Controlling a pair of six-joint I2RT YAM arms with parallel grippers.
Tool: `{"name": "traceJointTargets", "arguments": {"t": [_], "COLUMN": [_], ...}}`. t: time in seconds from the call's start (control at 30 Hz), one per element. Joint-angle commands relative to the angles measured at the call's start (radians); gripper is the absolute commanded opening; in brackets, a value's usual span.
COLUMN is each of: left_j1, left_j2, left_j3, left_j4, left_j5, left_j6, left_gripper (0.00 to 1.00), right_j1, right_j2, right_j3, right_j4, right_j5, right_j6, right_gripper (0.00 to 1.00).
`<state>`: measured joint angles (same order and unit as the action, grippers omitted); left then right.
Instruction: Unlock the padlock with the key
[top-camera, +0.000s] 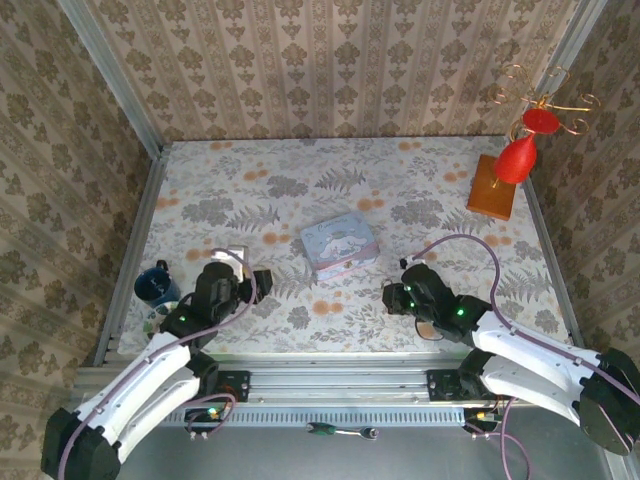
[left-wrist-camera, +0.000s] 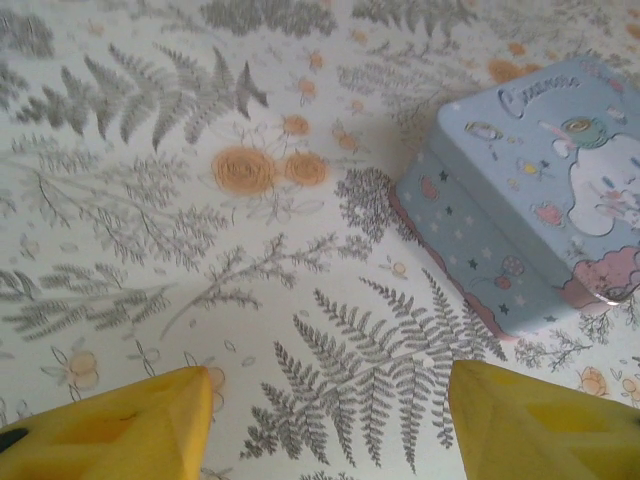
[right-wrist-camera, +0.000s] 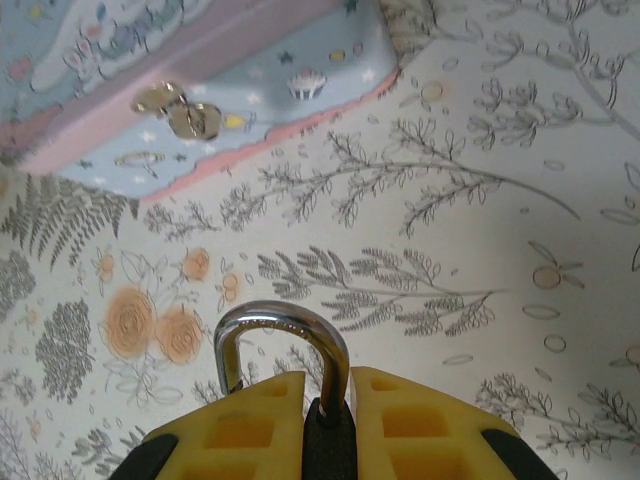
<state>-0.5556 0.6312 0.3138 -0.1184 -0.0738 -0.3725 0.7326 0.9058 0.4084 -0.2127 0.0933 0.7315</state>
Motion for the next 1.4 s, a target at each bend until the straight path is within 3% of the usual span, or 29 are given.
{"name": "traceJointTargets", "arguments": {"t": [0.0,0.57,1.37], "left_j1": [-0.006,-0.004,0.0], "left_j2": [-0.035,-0.033,-0.036], "left_j3": [-0.019,-0.062,-0.07], "left_j4": [0.06,0.115,0.118], "left_j5": [-0.019,0.005,-0.001], "left_j6": [0.117,0.125,0.126], "left_gripper": [0.65,0.67,0.68], "right_j1": [0.022,0.028,0.013], "right_j2": [0.018,0.151,0.23], "right_j3": [0.008,0.009,0.027], "right_j4": [-0.034,-0.039,-0.065], "right_j5": [-0.037,-0.037,-0.025], "right_j6": [-0.011,0.012,0.038], "right_gripper": [0.0,0.02,0.18]}}
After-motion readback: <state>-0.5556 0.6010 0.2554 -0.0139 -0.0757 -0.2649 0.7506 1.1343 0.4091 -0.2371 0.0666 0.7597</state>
